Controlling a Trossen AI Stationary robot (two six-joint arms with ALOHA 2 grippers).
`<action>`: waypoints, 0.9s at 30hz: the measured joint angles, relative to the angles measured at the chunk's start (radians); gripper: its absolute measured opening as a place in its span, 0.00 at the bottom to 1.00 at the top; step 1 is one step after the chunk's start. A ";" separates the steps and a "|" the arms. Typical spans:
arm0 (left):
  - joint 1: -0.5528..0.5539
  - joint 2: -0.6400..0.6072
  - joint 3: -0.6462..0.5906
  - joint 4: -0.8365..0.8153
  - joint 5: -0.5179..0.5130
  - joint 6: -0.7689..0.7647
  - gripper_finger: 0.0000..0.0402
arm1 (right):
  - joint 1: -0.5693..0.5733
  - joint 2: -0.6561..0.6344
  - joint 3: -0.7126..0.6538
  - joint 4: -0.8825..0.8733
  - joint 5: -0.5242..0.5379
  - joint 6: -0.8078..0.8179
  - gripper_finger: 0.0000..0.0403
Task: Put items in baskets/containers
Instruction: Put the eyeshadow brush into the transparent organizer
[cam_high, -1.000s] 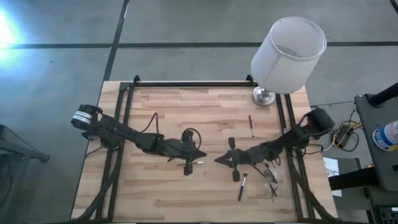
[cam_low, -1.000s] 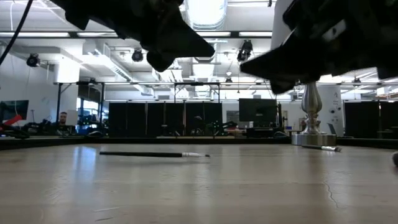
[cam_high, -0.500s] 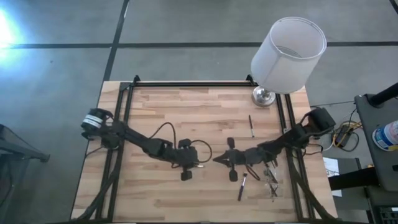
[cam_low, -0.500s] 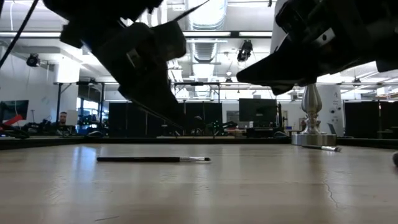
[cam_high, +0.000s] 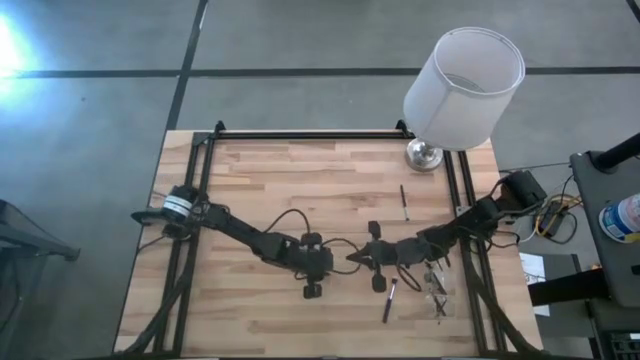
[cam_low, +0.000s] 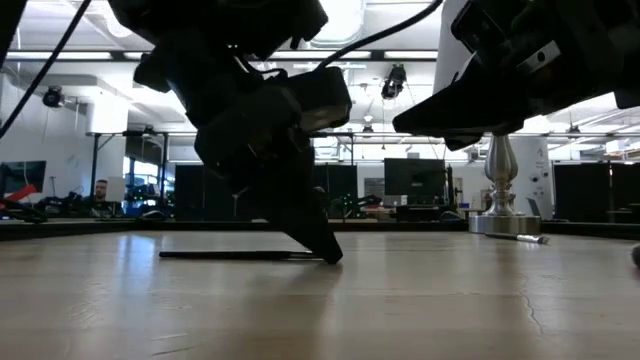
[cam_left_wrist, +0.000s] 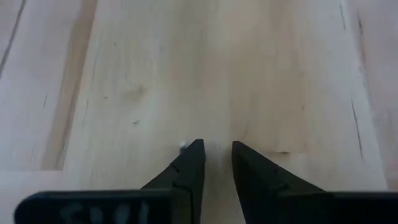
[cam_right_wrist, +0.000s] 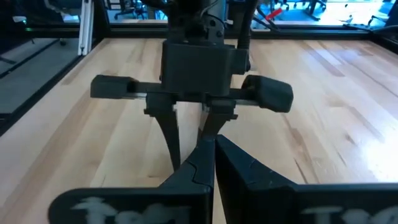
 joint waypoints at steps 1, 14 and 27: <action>0.000 0.005 0.003 -0.002 -0.003 0.001 0.21 | 0.000 0.000 0.000 0.000 0.000 0.000 0.02; 0.007 -0.013 0.004 -0.032 -0.066 0.030 0.18 | 0.007 0.000 0.000 0.001 -0.002 0.003 0.02; 0.019 -0.043 0.038 -0.104 -0.069 -0.014 0.18 | 0.019 0.000 0.000 0.000 -0.004 0.002 0.02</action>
